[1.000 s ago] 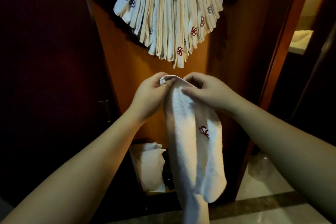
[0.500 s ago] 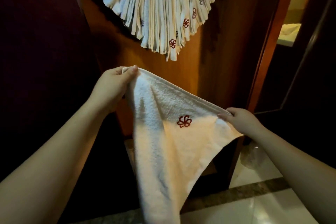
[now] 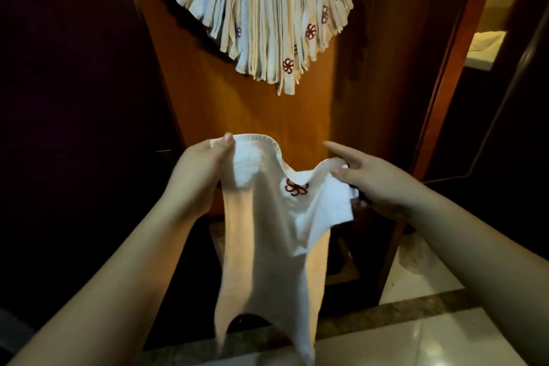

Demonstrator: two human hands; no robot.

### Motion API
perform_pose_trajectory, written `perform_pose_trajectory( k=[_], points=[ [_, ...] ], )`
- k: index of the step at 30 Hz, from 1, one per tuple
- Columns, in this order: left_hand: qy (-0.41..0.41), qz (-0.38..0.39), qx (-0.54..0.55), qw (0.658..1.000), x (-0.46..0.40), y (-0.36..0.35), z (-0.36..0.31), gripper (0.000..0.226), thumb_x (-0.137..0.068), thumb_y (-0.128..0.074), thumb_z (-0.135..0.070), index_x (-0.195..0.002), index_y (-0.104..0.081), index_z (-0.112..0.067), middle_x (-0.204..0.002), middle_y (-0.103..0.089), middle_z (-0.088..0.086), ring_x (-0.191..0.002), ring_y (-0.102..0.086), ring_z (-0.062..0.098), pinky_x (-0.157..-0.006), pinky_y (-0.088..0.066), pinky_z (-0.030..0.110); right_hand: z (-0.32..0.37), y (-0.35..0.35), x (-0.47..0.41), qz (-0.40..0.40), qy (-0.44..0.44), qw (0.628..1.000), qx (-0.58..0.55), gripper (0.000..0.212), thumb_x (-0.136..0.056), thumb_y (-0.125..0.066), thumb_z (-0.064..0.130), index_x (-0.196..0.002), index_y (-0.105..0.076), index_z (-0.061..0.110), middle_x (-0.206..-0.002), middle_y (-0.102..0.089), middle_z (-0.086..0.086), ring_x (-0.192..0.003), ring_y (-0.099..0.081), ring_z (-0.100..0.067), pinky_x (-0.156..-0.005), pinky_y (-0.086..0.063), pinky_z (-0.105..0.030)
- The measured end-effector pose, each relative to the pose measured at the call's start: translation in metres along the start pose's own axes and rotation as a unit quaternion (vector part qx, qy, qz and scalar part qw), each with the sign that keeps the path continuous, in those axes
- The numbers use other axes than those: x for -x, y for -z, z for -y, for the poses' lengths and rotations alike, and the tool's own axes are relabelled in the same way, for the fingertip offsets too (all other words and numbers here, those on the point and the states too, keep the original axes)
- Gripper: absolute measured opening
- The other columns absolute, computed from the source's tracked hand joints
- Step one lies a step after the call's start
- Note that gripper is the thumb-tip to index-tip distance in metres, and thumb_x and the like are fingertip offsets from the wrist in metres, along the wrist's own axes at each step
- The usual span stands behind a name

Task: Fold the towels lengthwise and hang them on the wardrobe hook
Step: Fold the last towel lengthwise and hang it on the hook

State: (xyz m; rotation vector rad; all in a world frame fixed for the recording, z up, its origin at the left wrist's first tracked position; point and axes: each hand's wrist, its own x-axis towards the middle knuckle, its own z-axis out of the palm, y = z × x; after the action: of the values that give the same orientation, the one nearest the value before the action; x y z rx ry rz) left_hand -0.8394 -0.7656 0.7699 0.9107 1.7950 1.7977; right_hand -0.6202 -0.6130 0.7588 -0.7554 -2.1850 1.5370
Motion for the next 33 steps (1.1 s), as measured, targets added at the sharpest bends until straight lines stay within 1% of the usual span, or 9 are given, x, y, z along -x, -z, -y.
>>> perform_pose_trajectory(
  k=[2, 6, 9, 11, 14, 18, 22, 27, 33],
  points=[
    [-0.006, 0.02, 0.005, 1.0, 0.01, -0.012, -0.002, 0.037, -0.098, -0.054, -0.043, -0.106, -0.072, -0.012, -0.1, -0.076, 0.011, -0.097, -0.072, 0.03, -0.096, -0.053, 0.054, 0.014, -0.013, 0.003, 0.003, 0.002, 0.996, -0.089, 0.026, -0.105, -0.048, 0.021, -0.12, -0.063, 0.036, -0.079, -0.069, 0.004, -0.052, -0.055, -0.006, -0.042, -0.038, -0.016],
    [-0.005, 0.07, 0.043, 0.997, 0.024, -0.03, -0.006, 0.034, -0.099, -0.053, -0.041, -0.114, -0.071, -0.017, -0.106, -0.075, 0.009, -0.102, -0.071, 0.03, -0.097, -0.052, 0.054, 0.031, -0.032, -0.002, 0.008, 0.041, 0.972, -0.232, 0.038, -0.094, -0.044, 0.0, -0.096, -0.076, 0.022, -0.111, -0.063, -0.011, -0.079, -0.061, -0.016, -0.054, -0.049, -0.019],
    [-0.015, 0.118, 0.088, 0.989, 0.028, -0.038, -0.01, 0.034, -0.102, -0.05, -0.033, -0.124, -0.067, -0.012, -0.115, -0.072, 0.014, -0.109, -0.067, 0.034, -0.096, -0.053, 0.047, 0.03, -0.033, -0.007, -0.05, 0.131, 0.989, -0.049, 0.034, -0.084, -0.061, 0.01, -0.099, -0.07, 0.04, -0.115, -0.063, 0.008, -0.1, -0.061, -0.007, -0.079, -0.052, -0.019],
    [-0.014, 0.133, 0.107, 0.985, 0.029, -0.041, -0.012, 0.034, -0.102, -0.048, -0.029, -0.124, -0.066, -0.011, -0.113, -0.072, 0.011, -0.106, -0.068, 0.028, -0.086, -0.055, 0.037, 0.031, -0.036, -0.005, -0.105, 0.172, 0.979, 0.041, 0.028, -0.089, -0.068, 0.014, -0.097, -0.065, 0.042, -0.106, -0.063, 0.02, -0.098, -0.058, 0.006, -0.078, -0.045, -0.007],
    [-0.001, 0.153, 0.1, 0.983, 0.031, -0.047, -0.013, 0.035, -0.102, -0.048, -0.029, -0.125, -0.064, -0.008, -0.105, -0.074, 0.006, -0.1, -0.07, 0.022, -0.08, -0.054, 0.029, 0.032, -0.043, -0.003, -0.175, 0.227, 0.956, 0.059, 0.024, -0.091, -0.067, 0.014, -0.087, -0.063, 0.038, -0.091, -0.064, 0.017, -0.089, -0.057, 0.005, -0.072, -0.042, -0.005],
    [0.015, 0.178, 0.116, 0.977, 0.031, -0.05, -0.015, 0.035, -0.105, -0.044, -0.028, -0.119, -0.067, -0.006, -0.101, -0.075, 0.006, -0.096, -0.072, 0.019, -0.077, -0.056, 0.028, 0.034, -0.042, 0.0, -0.182, 0.245, 0.946, 0.11, 0.004, -0.091, -0.067, 0.029, -0.087, -0.066, 0.029, -0.085, -0.06, 0.013, -0.085, -0.056, -0.003, -0.068, -0.043, -0.01],
    [0.019, 0.196, 0.112, 0.974, 0.029, -0.05, -0.016, 0.035, -0.103, -0.044, -0.03, -0.113, -0.07, -0.009, -0.105, -0.075, 0.009, -0.101, -0.071, 0.022, -0.083, -0.055, 0.033, 0.033, -0.037, -0.001, -0.204, 0.275, 0.922, 0.18, 0.022, -0.089, -0.066, 0.041, -0.082, -0.068, 0.02, -0.079, -0.055, 0.011, -0.077, -0.052, -0.006, -0.061, -0.039, -0.017],
    [0.047, 0.272, 0.079, 0.958, 0.028, -0.052, -0.019, 0.055, -0.084, -0.045, -0.058, -0.114, -0.067, -0.017, -0.117, -0.072, 0.007, -0.111, -0.068, 0.02, -0.097, -0.053, 0.034, 0.033, -0.039, -0.002, -0.214, 0.264, 0.918, 0.207, 0.035, -0.087, -0.062, 0.052, -0.083, -0.067, 0.017, -0.078, -0.056, 0.008, -0.077, -0.051, -0.009, -0.061, -0.04, -0.025],
    [-0.049, 0.271, -0.102, 0.956, 0.027, -0.042, -0.019, 0.036, -0.089, -0.07, -0.025, -0.123, -0.061, -0.021, -0.113, -0.072, 0.0, -0.105, -0.069, 0.013, -0.097, -0.055, 0.038, 0.035, -0.041, -0.002, -0.191, 0.236, 0.933, 0.193, 0.028, -0.087, -0.064, 0.049, -0.084, -0.07, 0.021, -0.08, -0.062, 0.007, -0.077, -0.056, -0.009, -0.063, -0.044, -0.03]
  ],
)
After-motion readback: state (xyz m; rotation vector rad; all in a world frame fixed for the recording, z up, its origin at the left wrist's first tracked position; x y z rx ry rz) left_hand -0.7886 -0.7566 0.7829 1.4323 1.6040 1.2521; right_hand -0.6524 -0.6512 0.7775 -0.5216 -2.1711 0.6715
